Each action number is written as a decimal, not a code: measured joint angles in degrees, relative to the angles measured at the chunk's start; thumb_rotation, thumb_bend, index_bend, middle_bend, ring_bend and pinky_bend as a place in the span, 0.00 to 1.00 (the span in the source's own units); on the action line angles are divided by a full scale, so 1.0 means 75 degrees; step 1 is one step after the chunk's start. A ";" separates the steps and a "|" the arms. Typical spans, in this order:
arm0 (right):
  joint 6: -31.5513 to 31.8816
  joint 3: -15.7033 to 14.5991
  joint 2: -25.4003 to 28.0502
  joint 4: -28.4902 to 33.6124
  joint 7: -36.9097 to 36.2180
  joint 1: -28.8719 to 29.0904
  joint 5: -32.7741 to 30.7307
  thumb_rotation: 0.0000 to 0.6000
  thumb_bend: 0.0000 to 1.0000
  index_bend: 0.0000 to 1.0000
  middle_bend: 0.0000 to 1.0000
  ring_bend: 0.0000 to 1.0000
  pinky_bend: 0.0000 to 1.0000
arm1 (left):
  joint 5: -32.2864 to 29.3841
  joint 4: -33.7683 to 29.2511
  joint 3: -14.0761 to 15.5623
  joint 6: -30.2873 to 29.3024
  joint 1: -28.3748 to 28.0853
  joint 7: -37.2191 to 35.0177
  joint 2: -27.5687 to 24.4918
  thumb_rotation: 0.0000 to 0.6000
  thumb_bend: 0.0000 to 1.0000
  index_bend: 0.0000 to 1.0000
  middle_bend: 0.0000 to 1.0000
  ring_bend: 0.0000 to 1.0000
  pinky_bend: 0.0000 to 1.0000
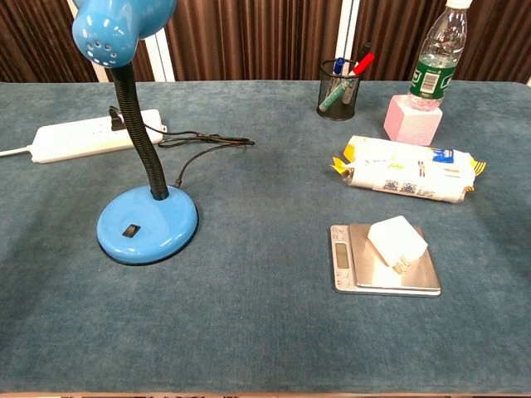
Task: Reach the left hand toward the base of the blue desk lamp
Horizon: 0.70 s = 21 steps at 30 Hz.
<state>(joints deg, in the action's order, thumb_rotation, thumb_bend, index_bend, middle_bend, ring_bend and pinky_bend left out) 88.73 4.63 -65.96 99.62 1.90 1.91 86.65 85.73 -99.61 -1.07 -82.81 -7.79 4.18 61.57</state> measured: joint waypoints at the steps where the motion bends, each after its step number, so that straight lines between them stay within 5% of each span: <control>1: 0.0000 0.0000 0.0004 0.0002 0.0004 0.0000 -0.0002 1.00 0.11 0.00 0.02 0.04 0.00 | 0.0020 0.0003 0.0004 0.0005 -0.0005 0.0007 0.0003 1.00 0.22 0.13 0.14 0.08 0.20; 6: 0.0008 0.0018 0.0019 0.0009 -0.0005 -0.0010 -0.0048 1.00 0.11 0.00 0.02 0.04 0.00 | 0.0291 0.0052 0.0021 -0.0068 -0.0034 0.0042 0.0068 1.00 0.31 0.14 0.44 0.50 0.66; 8: 0.0009 0.0027 0.0025 0.0018 -0.0012 -0.0016 -0.0078 1.00 0.11 0.00 0.02 0.04 0.00 | 0.0494 0.0076 0.0042 -0.0130 -0.0046 0.0010 0.0122 1.00 0.35 0.15 0.55 0.62 0.75; 14: 0.0020 0.0035 0.0002 0.0048 -0.0043 -0.0020 -0.0086 1.00 0.11 0.00 0.02 0.04 0.00 | 0.1308 0.0136 0.0275 -0.0013 -0.0223 -0.0141 0.0329 1.00 0.48 0.15 0.69 0.75 0.83; 21: -0.0028 0.0019 -0.0009 0.0093 0.0089 -0.0019 -0.0136 1.00 0.11 0.00 0.02 0.04 0.00 | 0.1386 0.0114 0.0439 0.1454 -0.0886 0.0070 0.0571 1.00 0.51 0.12 0.72 0.79 0.85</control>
<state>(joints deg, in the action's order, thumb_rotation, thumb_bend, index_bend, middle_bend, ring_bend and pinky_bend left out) 88.52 4.78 -66.03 100.31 2.56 1.77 85.63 96.12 -98.75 2.22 -71.90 -14.43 4.71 65.85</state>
